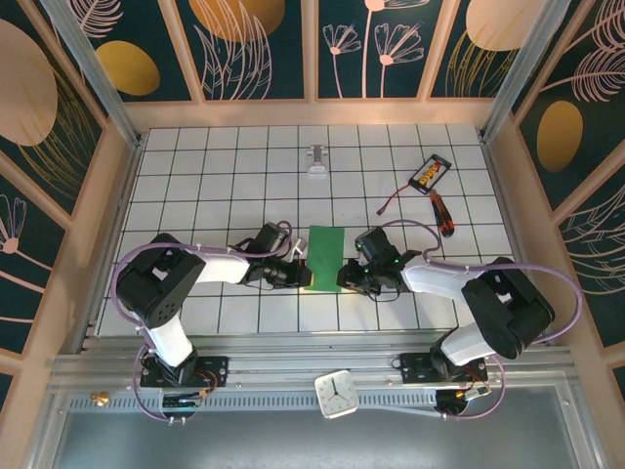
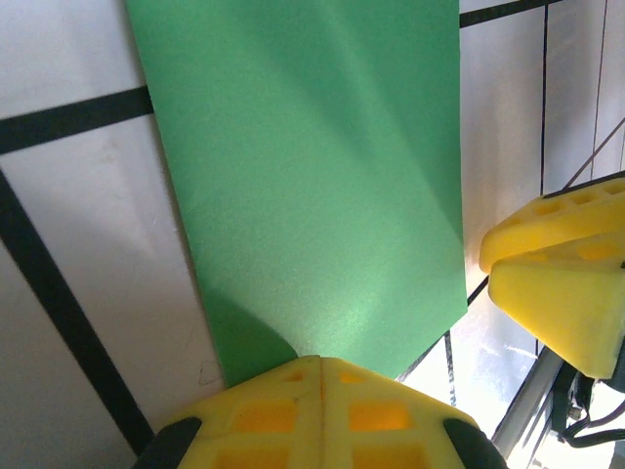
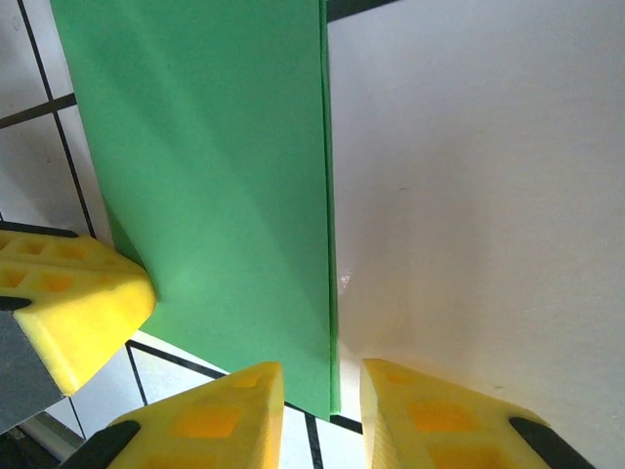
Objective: Fold a paper plane with a square sheet of paper (pick it up from the middle)
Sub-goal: Fold the triangle a second time at the center of the table.
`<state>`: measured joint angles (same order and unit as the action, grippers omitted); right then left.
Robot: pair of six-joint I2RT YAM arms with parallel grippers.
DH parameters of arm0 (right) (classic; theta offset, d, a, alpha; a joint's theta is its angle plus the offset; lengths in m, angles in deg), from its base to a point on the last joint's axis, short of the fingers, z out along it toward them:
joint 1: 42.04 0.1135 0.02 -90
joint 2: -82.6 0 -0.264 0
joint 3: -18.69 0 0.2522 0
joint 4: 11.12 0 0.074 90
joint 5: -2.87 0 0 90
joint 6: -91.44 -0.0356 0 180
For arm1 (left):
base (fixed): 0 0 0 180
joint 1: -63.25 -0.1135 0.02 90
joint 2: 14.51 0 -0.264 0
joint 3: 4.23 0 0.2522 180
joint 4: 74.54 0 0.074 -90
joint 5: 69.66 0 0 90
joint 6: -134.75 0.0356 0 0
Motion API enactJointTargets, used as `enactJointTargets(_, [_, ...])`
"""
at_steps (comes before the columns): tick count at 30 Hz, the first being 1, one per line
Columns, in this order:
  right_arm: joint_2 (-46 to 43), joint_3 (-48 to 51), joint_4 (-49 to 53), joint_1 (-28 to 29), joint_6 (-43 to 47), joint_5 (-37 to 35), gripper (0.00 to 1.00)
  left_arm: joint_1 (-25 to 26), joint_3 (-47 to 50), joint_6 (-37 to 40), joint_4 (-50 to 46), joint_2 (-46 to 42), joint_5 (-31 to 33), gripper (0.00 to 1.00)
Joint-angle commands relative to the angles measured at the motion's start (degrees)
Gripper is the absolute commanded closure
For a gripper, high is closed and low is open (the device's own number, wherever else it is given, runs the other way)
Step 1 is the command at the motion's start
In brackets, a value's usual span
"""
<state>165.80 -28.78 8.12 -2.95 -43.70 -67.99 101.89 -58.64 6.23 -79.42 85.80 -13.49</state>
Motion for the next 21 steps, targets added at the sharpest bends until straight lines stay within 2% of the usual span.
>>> enactJointTargets(1, [0.84,-0.92,-0.46,0.81,-0.36,0.01,0.72,0.09,0.65,1.41,-3.96,1.41,0.61,1.00])
enactJointTargets(21, [3.79,-1.40,-5.66,1.36,-1.93,3.28,0.75,0.10,0.74,1.38,-3.79,1.73,0.32,1.00])
